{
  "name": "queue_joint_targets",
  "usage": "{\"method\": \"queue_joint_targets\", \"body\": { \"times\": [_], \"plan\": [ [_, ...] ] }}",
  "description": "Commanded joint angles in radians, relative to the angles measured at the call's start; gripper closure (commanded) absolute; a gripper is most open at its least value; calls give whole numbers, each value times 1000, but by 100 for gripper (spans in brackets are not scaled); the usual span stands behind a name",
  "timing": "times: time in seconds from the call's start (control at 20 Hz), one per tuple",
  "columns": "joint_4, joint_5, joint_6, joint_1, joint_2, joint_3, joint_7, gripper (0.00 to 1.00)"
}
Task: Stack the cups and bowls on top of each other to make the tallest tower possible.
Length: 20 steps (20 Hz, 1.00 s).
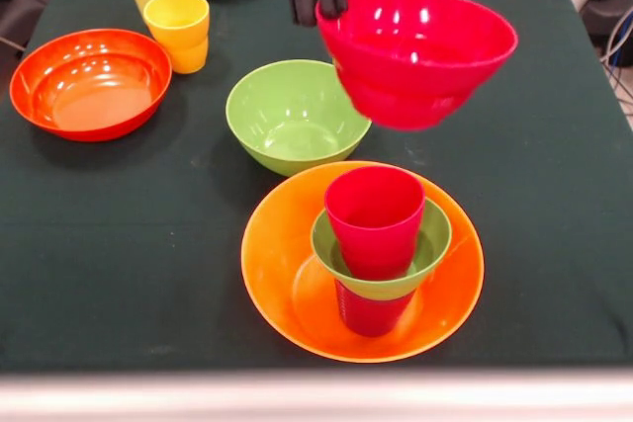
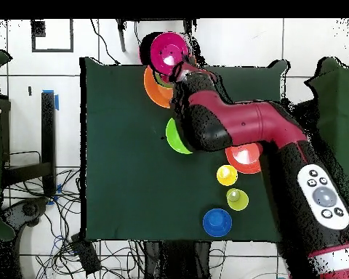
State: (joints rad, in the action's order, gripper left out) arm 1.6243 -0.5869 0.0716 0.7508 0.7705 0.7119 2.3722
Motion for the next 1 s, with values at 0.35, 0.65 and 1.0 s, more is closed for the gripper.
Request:
{"method": "queue_joint_targets", "body": {
  "times": [0.35, 0.65, 1.0],
  "plan": [
    [-87, -54, 347, 136, -340, 326, -482, 100],
    [-68, 20, 421, 178, -328, 400, -501, 100],
    [-5, -28, 477, 191, -204, 359, -521, 100]
  ]
}}
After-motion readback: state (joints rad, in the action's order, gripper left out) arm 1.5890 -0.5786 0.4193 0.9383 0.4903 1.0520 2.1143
